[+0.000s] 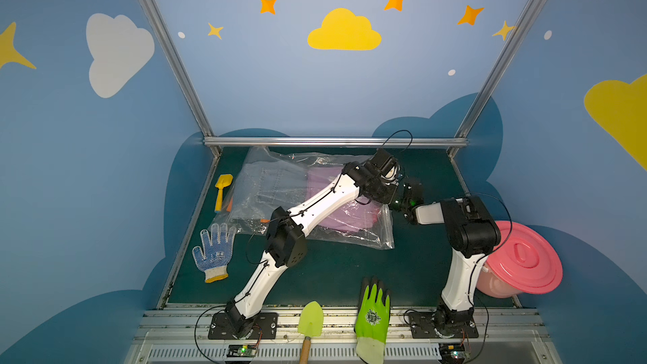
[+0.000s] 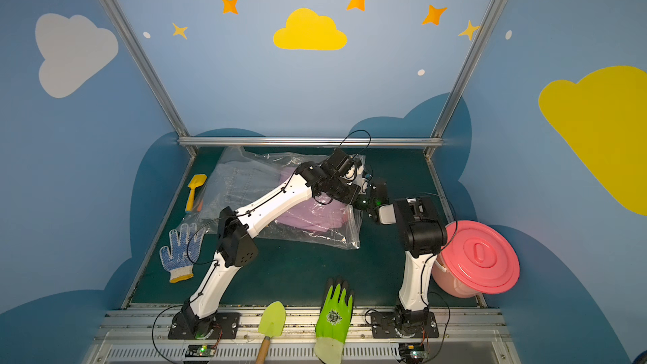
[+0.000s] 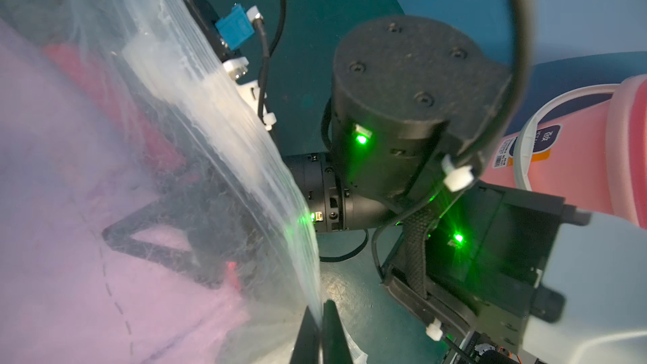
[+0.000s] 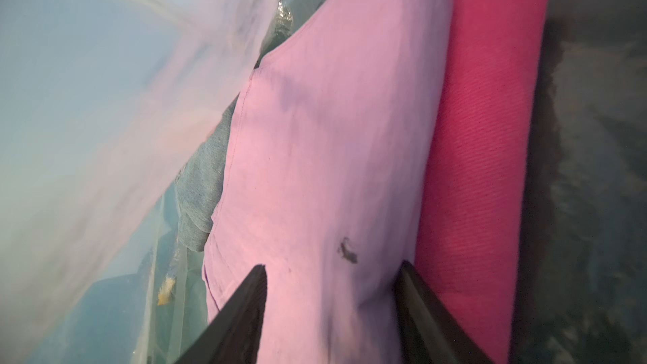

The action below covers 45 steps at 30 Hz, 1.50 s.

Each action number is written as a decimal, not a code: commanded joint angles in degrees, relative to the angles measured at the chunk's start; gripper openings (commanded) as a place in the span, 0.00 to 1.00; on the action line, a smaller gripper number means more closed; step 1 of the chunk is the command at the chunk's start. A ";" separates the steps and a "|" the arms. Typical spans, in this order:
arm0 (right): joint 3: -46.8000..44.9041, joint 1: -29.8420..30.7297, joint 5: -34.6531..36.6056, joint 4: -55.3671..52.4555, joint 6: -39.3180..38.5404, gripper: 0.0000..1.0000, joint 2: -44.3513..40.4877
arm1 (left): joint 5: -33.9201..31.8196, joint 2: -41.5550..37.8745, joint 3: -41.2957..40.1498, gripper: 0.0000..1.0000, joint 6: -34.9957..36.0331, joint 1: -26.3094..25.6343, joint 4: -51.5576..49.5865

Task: Take the trousers out of the vacuum bag
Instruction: Take out the trousers from the vacuum bag.

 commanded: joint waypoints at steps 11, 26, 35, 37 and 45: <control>1.68 1.03 -6.45 0.50 1.41 0.57 3.71 | 2.69 -1.34 1.38 0.05 0.68 -1.22 0.89; 4.18 3.50 -9.27 1.71 4.17 0.38 7.01 | 2.42 -1.23 1.38 0.05 0.58 -1.28 1.00; 4.03 3.12 -8.50 1.68 4.54 0.03 6.53 | 1.61 -1.47 0.94 0.05 0.91 -1.21 0.73; 3.23 2.55 -8.39 3.49 4.66 0.00 5.23 | 1.38 -1.58 0.84 0.05 0.75 -1.27 0.82; -1.82 -0.64 -8.38 3.96 4.78 0.00 -2.72 | 0.18 -2.76 -0.80 0.05 0.84 -1.05 1.96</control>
